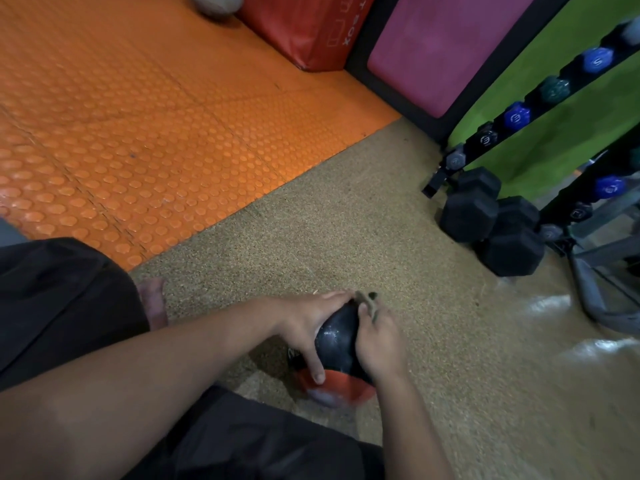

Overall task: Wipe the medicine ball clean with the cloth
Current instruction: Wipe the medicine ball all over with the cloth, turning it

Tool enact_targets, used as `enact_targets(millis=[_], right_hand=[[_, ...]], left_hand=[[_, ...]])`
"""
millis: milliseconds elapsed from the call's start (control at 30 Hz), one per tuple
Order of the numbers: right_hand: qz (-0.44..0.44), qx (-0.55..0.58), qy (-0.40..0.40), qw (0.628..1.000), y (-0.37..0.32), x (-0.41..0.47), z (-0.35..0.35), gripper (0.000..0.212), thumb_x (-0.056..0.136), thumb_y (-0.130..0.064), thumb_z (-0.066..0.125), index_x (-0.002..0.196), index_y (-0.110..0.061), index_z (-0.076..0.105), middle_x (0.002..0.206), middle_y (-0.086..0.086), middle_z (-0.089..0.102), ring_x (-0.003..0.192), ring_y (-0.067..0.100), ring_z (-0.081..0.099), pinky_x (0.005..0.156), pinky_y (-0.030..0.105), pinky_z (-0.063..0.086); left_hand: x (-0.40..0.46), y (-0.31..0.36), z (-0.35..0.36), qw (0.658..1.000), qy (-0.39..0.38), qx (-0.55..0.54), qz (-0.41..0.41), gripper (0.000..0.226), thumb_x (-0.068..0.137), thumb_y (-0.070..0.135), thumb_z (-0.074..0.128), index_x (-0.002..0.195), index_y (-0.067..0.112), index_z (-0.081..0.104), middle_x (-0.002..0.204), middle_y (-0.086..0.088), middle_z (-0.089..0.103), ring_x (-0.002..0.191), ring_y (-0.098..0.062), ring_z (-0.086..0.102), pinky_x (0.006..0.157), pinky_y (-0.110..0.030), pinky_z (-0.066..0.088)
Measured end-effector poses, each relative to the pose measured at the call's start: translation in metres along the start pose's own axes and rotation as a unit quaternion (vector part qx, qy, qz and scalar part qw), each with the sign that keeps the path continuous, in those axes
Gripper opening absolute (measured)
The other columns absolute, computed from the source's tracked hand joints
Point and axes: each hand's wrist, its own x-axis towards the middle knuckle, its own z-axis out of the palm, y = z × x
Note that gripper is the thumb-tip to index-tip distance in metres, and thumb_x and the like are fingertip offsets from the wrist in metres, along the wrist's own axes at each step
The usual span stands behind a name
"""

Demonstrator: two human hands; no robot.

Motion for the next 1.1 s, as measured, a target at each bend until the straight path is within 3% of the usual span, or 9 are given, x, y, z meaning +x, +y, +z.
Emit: enact_targets(millis=[167, 267, 333, 433, 533, 700, 800, 967, 1100], right_hand=[[-0.184, -0.096, -0.117, 0.971, 0.025, -0.086, -0.009, 0.066, 0.108, -0.027, 0.047, 0.158, -0.051, 0.012, 0.16, -0.045, -0.001, 0.152, -0.007, -0.019, 0.123, 0.024, 0.004], [-0.09, -0.008, -0.088, 0.992, 0.062, -0.088, -0.033, 0.051, 0.107, -0.02, 0.049, 0.153, -0.04, 0.043, 0.156, -0.034, 0.038, 0.154, -0.001, 0.021, 0.117, 0.016, 0.024], [0.103, 0.103, -0.045, 0.988, 0.075, -0.071, -0.04, 0.031, 0.108, -0.028, 0.048, 0.128, -0.018, 0.069, 0.127, -0.005, 0.071, 0.133, 0.022, 0.058, 0.094, 0.019, 0.047], [0.295, 0.291, 0.046, 0.909, 0.075, -0.04, -0.046, 0.04, 0.107, -0.041, 0.049, 0.121, -0.009, 0.067, 0.108, 0.015, 0.071, 0.101, 0.034, 0.068, 0.082, 0.04, 0.058], [0.232, 0.277, 0.071, 0.93, 0.063, -0.025, -0.043, 0.059, 0.103, -0.06, 0.044, 0.144, -0.019, 0.058, 0.129, 0.005, 0.066, 0.12, 0.028, 0.062, 0.108, 0.051, 0.047], [-0.044, 0.158, -0.051, 0.985, 0.034, -0.033, -0.014, 0.039, 0.108, -0.051, 0.037, 0.146, -0.054, 0.044, 0.161, -0.019, 0.038, 0.152, 0.002, 0.026, 0.126, 0.036, 0.023], [-0.042, 0.137, -0.042, 0.989, 0.046, -0.041, -0.012, 0.039, 0.108, -0.04, 0.043, 0.145, -0.046, 0.049, 0.163, -0.014, 0.038, 0.152, 0.0, 0.027, 0.128, 0.038, 0.023], [-0.064, 0.161, -0.035, 0.984, 0.047, -0.082, -0.025, 0.032, 0.106, -0.038, 0.046, 0.132, -0.042, 0.063, 0.144, -0.018, 0.054, 0.137, 0.0, 0.047, 0.111, 0.019, 0.038], [0.012, 0.186, -0.044, 0.981, 0.045, -0.088, -0.021, 0.044, 0.104, -0.056, 0.043, 0.143, -0.043, 0.055, 0.16, -0.013, 0.041, 0.148, -0.006, 0.028, 0.121, 0.022, 0.023]], left_hand=[[-0.003, -0.016, -0.02, 0.997, -0.082, -0.009, 0.001, 0.155, 0.059, 0.039, 0.104, 0.166, 0.039, -0.009, 0.172, 0.02, -0.006, 0.158, -0.008, 0.003, 0.131, -0.034, 0.015], [0.002, -0.02, -0.022, 0.994, -0.105, -0.024, -0.012, 0.154, 0.057, 0.042, 0.104, 0.163, 0.049, -0.007, 0.168, 0.027, -0.007, 0.157, -0.008, 0.004, 0.13, -0.041, 0.017], [0.006, -0.023, -0.022, 0.993, -0.115, -0.007, -0.011, 0.156, 0.053, 0.049, 0.104, 0.159, 0.057, -0.009, 0.166, 0.029, -0.022, 0.159, -0.011, -0.008, 0.131, -0.05, 0.014], [0.002, -0.021, -0.03, 0.992, -0.12, 0.032, -0.035, 0.158, 0.051, 0.05, 0.104, 0.149, 0.071, -0.017, 0.164, 0.023, -0.036, 0.158, -0.017, -0.017, 0.13, -0.056, 0.015], [-0.004, -0.023, -0.037, 0.991, -0.124, 0.007, -0.053, 0.163, 0.055, 0.04, 0.105, 0.153, 0.064, -0.023, 0.173, 0.019, -0.01, 0.161, -0.016, -0.001, 0.129, -0.049, 0.021], [-0.008, -0.038, -0.032, 0.978, -0.092, -0.134, -0.128, 0.155, 0.058, 0.041, 0.104, 0.161, 0.054, -0.01, 0.175, 0.012, 0.008, 0.159, -0.023, 0.019, 0.121, -0.046, 0.041], [-0.01, -0.043, -0.031, 0.974, -0.086, -0.175, -0.118, 0.155, 0.05, 0.048, 0.103, 0.165, 0.047, 0.0, 0.174, 0.015, 0.01, 0.162, -0.019, 0.008, 0.126, -0.043, 0.029], [-0.021, -0.038, -0.049, 0.963, -0.146, -0.149, -0.173, 0.122, 0.071, 0.023, 0.099, 0.162, 0.051, 0.023, 0.174, 0.012, 0.009, 0.159, -0.03, 0.019, 0.112, -0.046, 0.048], [-0.024, -0.02, -0.035, 0.921, -0.22, -0.237, -0.219, 0.132, 0.061, 0.054, 0.099, 0.159, 0.061, 0.011, 0.175, 0.002, 0.008, 0.158, -0.045, 0.014, 0.085, -0.065, 0.06]])
